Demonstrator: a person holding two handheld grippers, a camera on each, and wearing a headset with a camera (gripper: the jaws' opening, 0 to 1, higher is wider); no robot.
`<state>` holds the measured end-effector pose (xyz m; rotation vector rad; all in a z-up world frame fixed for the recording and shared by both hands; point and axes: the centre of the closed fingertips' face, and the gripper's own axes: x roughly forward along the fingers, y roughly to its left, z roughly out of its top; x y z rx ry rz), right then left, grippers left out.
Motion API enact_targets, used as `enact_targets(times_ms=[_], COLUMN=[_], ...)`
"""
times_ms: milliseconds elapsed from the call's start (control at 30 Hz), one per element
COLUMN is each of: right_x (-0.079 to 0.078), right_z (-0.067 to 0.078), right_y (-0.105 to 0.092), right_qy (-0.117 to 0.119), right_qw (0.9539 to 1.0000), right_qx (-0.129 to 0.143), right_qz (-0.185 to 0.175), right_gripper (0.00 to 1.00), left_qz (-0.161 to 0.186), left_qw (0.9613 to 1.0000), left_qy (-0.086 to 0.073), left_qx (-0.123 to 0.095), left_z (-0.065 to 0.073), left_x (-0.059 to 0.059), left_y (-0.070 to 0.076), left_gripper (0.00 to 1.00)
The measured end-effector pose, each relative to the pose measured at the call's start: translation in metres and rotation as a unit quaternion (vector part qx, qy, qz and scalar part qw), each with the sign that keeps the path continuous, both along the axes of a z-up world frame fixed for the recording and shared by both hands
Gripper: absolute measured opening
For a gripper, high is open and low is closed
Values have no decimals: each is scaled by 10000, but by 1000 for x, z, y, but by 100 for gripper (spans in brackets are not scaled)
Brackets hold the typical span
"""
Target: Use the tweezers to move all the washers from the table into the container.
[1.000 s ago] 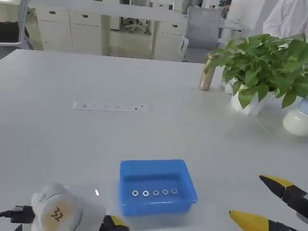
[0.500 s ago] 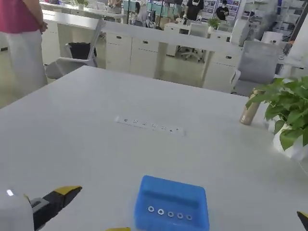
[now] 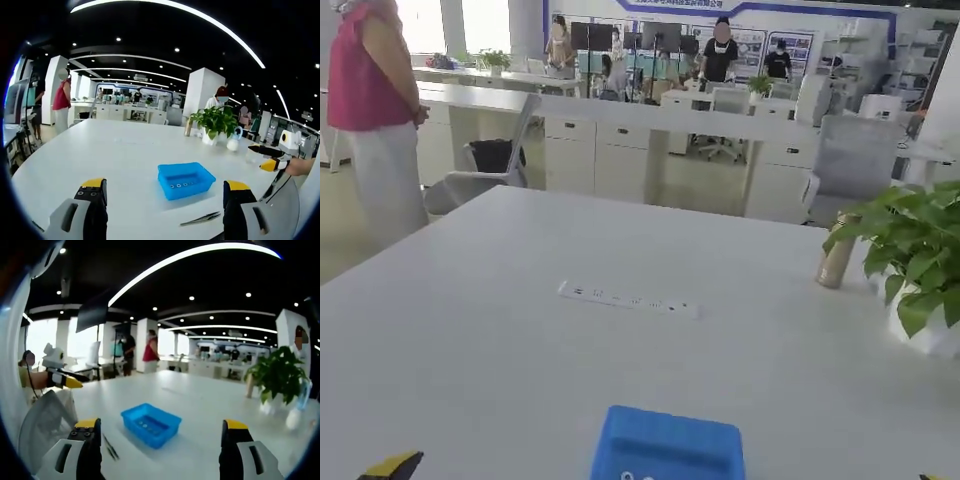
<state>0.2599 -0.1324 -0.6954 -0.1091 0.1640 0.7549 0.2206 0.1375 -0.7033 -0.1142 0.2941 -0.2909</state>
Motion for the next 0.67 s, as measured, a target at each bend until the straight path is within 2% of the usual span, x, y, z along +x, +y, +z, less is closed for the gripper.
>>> enact_targets(times_ms=[100, 167, 300, 400, 500, 667], right_x=[-1, -2, 0, 0, 0, 0], right_z=[-3, -3, -4, -6, -13, -18], right_y=[-1, -1, -3, -3, -3, 0], right_qy=[50, 34, 24, 157, 242, 335], right_qw=[10000, 10000, 10000, 9997, 9995, 9992], right_qx=[5, 24, 20, 105, -16, -104], right_qz=[-27, 0, -61, -137, -180, -167], right_gripper=[99, 99, 99, 99, 99, 99], left_qz=[-80, -90, -136, -223, -219, -149], left_qw=[10000, 10000, 9998, 9997, 9997, 9997], left_qy=[9, 22, 47, 85, 84, 91], left_qx=[36, 21, -111, -53, 4, -143], left_z=[1, 0, -2, -4, -6, -9], left_x=[1, 3, 3, 2, 2, 0], left_y=[-7, -5, -10, -13, -11, -4], left_gripper=[99, 99, 99, 99, 99, 99])
